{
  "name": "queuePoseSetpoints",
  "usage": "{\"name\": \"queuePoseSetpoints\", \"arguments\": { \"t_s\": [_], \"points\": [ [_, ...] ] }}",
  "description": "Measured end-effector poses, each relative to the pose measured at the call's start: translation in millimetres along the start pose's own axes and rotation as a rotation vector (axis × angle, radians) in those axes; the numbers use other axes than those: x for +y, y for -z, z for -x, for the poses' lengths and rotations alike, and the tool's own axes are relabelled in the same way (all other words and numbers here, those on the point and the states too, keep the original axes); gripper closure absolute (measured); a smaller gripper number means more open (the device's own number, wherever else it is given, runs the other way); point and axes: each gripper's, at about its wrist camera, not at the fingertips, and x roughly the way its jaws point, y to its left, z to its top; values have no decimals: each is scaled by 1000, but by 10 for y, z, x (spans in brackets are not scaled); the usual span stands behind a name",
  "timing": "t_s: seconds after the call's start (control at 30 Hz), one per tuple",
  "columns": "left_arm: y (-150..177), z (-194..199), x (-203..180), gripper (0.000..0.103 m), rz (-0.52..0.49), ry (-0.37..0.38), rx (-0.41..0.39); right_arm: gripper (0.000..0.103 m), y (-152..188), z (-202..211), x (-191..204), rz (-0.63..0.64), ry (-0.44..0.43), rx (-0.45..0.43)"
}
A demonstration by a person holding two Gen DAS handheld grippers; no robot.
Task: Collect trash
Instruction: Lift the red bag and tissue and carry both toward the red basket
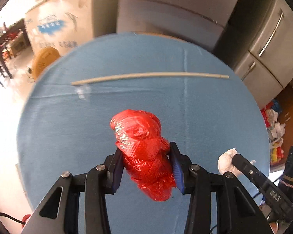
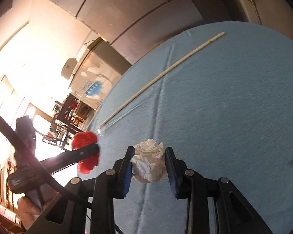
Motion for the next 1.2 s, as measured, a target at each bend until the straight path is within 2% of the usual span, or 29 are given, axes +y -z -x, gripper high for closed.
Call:
{"name": "queuePoseSetpoints", "arguments": {
  "t_s": [0.2, 0.33, 0.47, 0.57, 0.63, 0.7, 0.83, 1.0, 1.1, 1.2],
  "points": [
    [159, 836, 543, 58, 49, -142, -142, 69, 113, 74, 306, 61, -74, 13],
    [387, 1453, 914, 58, 108, -248, -239, 69, 234, 102, 543, 112, -132, 31],
    [605, 1963, 1124, 58, 145, -369, -326, 69, 363, 85, 772, 171, -190, 55],
    [748, 2181, 1171, 58, 158, -398, -360, 69, 444, 80, 908, 219, -212, 65],
    [835, 2229, 1166, 58, 158, -432, -356, 69, 481, 101, 971, 248, -227, 62],
    [906, 2178, 1154, 58, 163, -460, -320, 69, 501, 123, 1015, 278, -234, 55],
    [962, 1796, 1079, 58, 185, -418, -210, 69, 522, 156, 994, 340, -225, 46],
    [956, 1259, 869, 58, 161, -400, -76, 69, 445, 49, 783, 335, -209, 79],
    [894, 1111, 750, 58, 163, -399, -42, 69, 342, -62, 604, 308, -204, 112],
    [879, 1179, 752, 58, 178, -410, -42, 69, 226, -171, 540, 303, -196, 138]
  ]
}}
